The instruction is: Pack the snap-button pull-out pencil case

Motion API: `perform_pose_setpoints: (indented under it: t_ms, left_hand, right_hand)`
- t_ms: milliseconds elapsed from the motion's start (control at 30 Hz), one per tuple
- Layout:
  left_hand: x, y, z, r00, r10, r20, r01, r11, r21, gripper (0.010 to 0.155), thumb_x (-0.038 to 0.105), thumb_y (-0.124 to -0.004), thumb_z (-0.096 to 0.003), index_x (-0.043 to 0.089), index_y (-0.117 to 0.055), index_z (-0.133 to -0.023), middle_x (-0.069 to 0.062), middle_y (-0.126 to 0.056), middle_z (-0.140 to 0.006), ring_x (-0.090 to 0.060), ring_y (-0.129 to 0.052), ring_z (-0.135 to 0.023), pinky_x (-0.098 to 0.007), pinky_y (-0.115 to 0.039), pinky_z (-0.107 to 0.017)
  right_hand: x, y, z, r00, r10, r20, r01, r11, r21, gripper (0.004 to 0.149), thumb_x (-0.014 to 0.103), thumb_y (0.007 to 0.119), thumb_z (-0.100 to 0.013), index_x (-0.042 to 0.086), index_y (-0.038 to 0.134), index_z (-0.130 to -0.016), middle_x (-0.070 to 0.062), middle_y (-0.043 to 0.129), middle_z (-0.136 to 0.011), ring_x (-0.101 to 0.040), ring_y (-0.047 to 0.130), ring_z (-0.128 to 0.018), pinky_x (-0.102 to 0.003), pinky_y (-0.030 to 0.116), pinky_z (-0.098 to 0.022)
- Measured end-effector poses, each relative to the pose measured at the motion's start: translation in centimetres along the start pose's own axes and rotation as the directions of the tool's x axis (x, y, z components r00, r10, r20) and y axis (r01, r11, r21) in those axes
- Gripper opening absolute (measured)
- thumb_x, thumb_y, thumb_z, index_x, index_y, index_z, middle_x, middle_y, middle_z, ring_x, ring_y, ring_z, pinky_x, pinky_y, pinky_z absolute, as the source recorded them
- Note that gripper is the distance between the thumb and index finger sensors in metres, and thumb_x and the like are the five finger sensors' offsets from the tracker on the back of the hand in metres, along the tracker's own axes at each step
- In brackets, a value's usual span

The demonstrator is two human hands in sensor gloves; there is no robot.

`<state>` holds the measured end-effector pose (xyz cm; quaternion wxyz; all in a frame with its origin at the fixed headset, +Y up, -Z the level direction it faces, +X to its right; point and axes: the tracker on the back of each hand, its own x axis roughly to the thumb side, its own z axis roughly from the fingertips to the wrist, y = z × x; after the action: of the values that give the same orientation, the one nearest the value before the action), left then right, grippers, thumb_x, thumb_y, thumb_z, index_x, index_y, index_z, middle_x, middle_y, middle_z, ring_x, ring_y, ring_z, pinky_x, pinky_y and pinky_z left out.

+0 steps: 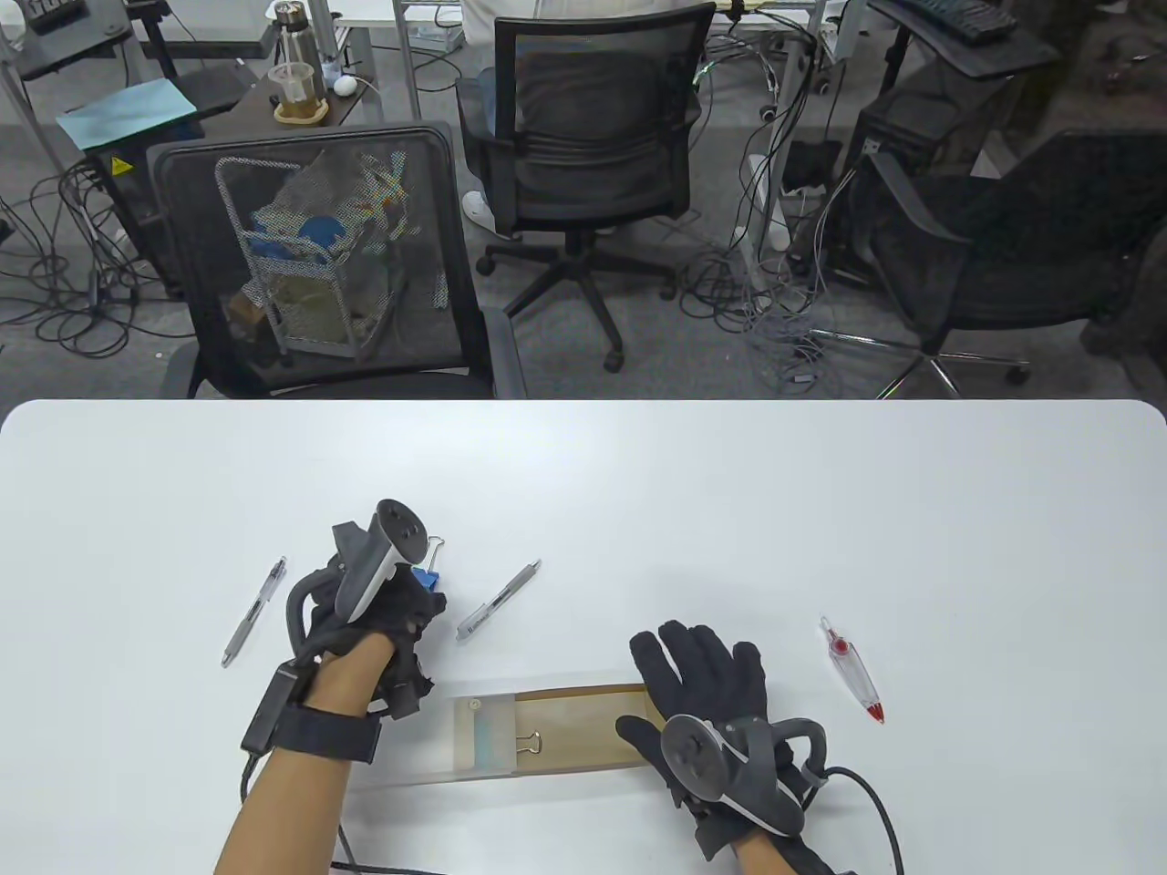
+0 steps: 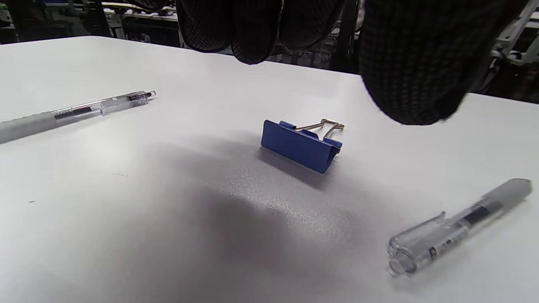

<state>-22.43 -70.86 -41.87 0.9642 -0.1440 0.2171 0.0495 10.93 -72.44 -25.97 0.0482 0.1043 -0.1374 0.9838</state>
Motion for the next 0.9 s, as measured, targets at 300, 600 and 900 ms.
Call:
perform_pose_setpoints:
  t_ms: [300, 600, 900]
  left_hand:
    - [2.1, -2.0, -3.5, 0.985, -0.111, -0.135, 0.108, 0.994, -0.034, 0.080, 0.061, -0.094, -0.0295, 0.042, -0.069, -0.103, 0.007, -0.069, -0.113, -0.027, -0.070, -0.108, -0.055, -0.050, -0.084]
    - [2.5, -2.9, -3.8, 0.979, -0.139, -0.147, 0.139, 0.990, -0.012, 0.073, 0.058, -0.093, -0.0300, 0.040, -0.075, -0.098, 0.010, -0.078, -0.106, -0.024, -0.078, -0.102, -0.054, -0.053, -0.084]
    - [1.1, -1.1, -2.1, 0.999, -0.017, -0.050, 0.017, 1.000, 0.007, 0.073, 0.054, -0.094, -0.0316, 0.039, -0.073, -0.100, 0.009, -0.073, -0.108, -0.026, -0.075, -0.103, -0.056, -0.051, -0.083]
  right_hand:
    - [0.0, 0.0, 0.1, 1.000, -0.017, -0.008, 0.017, 1.000, 0.008, 0.078, 0.074, 0.070, -0.037, 0.044, 0.049, -0.106, 0.007, 0.057, -0.118, -0.023, 0.062, -0.107, -0.061, 0.052, -0.077]
    - [0.1, 0.0, 0.2, 1.000, -0.019, -0.008, 0.019, 1.000, 0.013, 0.078, 0.074, 0.070, -0.037, 0.044, 0.049, -0.106, 0.007, 0.057, -0.118, -0.023, 0.062, -0.107, -0.060, 0.052, -0.077]
    - [0.1, 0.0, 0.2, 1.000, -0.019, -0.006, 0.019, 1.000, 0.014, 0.078, 0.074, 0.070, -0.037, 0.044, 0.049, -0.106, 0.007, 0.057, -0.118, -0.023, 0.062, -0.107, -0.060, 0.052, -0.077]
